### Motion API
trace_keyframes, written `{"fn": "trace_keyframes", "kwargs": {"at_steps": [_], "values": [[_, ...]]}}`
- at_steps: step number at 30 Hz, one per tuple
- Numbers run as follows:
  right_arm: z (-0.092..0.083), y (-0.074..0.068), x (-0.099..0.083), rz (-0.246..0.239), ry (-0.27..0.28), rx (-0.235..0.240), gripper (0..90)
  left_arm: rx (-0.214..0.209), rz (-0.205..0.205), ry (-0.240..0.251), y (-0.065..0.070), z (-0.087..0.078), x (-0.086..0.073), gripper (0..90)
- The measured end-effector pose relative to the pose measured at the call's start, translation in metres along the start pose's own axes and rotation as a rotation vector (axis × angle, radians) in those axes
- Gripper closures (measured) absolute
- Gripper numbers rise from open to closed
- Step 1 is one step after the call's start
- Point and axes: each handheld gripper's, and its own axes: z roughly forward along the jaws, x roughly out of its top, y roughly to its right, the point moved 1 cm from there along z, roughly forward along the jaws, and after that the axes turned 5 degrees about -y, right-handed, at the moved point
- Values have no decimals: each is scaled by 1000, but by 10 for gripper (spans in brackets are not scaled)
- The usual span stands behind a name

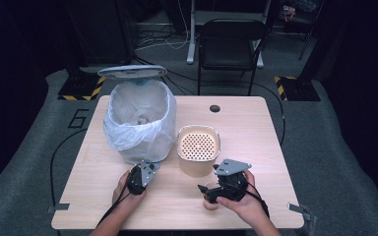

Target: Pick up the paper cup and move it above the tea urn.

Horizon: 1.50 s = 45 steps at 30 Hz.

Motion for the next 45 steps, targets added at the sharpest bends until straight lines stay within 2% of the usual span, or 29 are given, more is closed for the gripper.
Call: {"fn": "trace_keyframes", "kwargs": {"at_steps": [6,14,20,23,25,30,36,39,45], "values": [[7,-6,-20,12,-31,17,147,-3,-1,0,0,0,0,900],[14,-12,-33,19,-51,38,149,-3,-1,0,0,0,0,900],[21,-13,-41,-21,-82,26,167,-4,-3,0,0,0,0,900],[23,-13,-44,-26,-81,4,203,-2,-2,0,0,0,0,900],[23,-13,-44,-10,-83,14,207,-2,-1,0,0,0,0,900],[22,-10,-45,-13,-76,15,219,0,5,-1,1,0,0,900],[17,-1,-48,26,-83,-29,221,-1,3,-2,1,0,0,900],[12,9,-50,47,-79,-63,221,6,4,1,1,0,0,900],[0,31,-55,123,-78,-151,221,3,8,-4,1,-1,0,900]]}}
